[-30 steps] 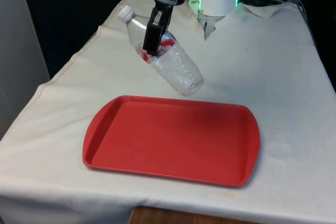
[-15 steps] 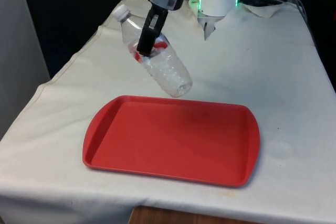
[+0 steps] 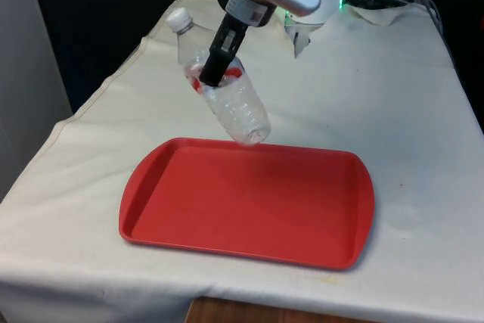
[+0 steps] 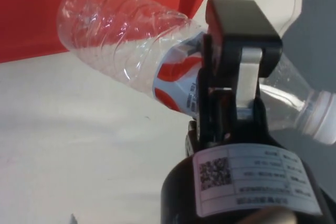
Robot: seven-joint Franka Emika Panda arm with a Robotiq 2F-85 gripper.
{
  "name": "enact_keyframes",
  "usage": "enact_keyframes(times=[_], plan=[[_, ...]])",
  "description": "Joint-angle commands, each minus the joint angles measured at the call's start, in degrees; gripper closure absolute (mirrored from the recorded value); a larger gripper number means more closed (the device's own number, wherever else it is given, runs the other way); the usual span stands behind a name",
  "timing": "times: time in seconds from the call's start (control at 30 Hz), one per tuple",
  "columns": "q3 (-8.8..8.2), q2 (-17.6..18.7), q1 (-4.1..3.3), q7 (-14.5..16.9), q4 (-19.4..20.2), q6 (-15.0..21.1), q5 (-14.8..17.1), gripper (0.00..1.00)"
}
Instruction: Place the bottle upright on the tray.
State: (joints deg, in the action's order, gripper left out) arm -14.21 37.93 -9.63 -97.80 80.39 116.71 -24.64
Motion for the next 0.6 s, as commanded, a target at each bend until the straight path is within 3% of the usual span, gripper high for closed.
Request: enact_keyframes(times=[0.0,0.07,0.1,0.33,0.4,0.57], plan=[[-0.17,0.5,-0.34,-0.6,-0.6,-0.5,-0.5,0.86],[0.17,0.4,-0.17,-0.6,-0.5,-0.6,-0.9,0.86],[0.00,0.8,-0.52,-1.2,-1.1,-1.1,-1.3,0.86],[0.46,2.2,-0.97,-3.5,-2.6,-2.9,-4.9,0.86],[0.80,2.0,-0.69,-3.2,-2.4,-2.8,-5.0,0.86],[0.80,3.4,-1.32,-5.4,-3.9,-4.5,-8.0,0.86]])
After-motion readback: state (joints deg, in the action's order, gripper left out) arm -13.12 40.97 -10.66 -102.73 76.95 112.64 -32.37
